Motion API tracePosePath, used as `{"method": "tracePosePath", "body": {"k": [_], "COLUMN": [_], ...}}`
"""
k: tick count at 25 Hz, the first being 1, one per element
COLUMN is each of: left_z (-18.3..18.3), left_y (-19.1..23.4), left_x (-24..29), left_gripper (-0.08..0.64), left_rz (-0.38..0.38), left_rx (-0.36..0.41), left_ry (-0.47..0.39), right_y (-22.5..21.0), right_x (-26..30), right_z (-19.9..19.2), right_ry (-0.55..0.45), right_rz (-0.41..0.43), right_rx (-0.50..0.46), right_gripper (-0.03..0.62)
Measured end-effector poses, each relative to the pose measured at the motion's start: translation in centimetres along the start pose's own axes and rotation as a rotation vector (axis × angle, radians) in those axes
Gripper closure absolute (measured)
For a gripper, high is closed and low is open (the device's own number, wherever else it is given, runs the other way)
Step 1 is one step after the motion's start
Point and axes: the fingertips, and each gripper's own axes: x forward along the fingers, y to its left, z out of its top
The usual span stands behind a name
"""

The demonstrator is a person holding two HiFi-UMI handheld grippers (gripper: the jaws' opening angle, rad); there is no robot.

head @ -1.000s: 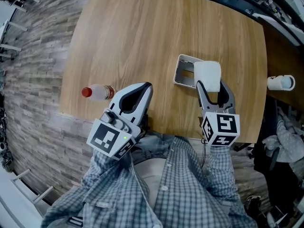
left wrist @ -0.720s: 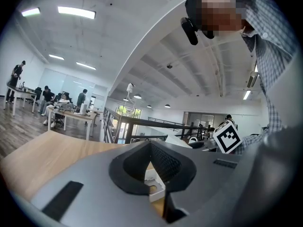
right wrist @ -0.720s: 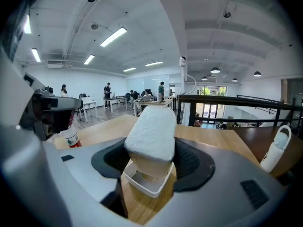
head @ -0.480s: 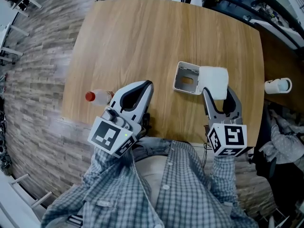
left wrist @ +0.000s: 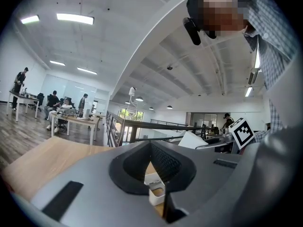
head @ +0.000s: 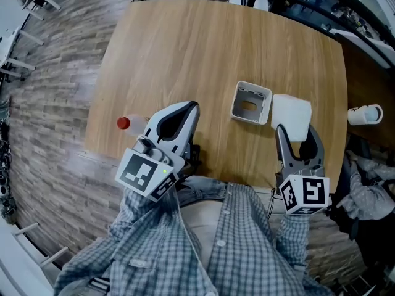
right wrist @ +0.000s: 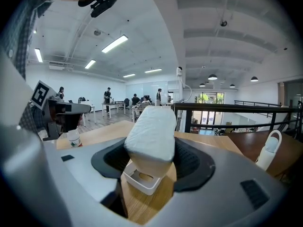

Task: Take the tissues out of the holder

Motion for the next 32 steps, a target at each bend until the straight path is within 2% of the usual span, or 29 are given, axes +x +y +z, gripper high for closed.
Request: {"method": "tracePosePath", "body": {"k": [10,16,23,32], "left_z": [-0.1,-0.1,0.1,0.0], "left_y": [0.3,0.4,0.1,0.4], "left_x": [-0.4,-0.7,-0.6,-1.1], "left_gripper": [0.553,0.554,0.554,0.554], "left_rz": [0.015,0.022,0.011,0.027], "left_rx": [-0.003,-0.013,-0.018,-0.018], "left_ry": [0.004,0.001,-0.001,0.007], "right_y": [0.7,1.5,1.6,1.3], "right_x": [-1.1,-1.0,-1.0,-0.8], "right_z": [-1.4,-1.2,-1.5,-1.4], "right_ry": [0.007,0.016,0.026,0.012], "right_rz": [0.015,0.029,0.042,0.053], "right_rx": [-0.002,-0.061,-0.017,-0.017], "right_gripper": [0.319,0.319,0.319,0.319]}}
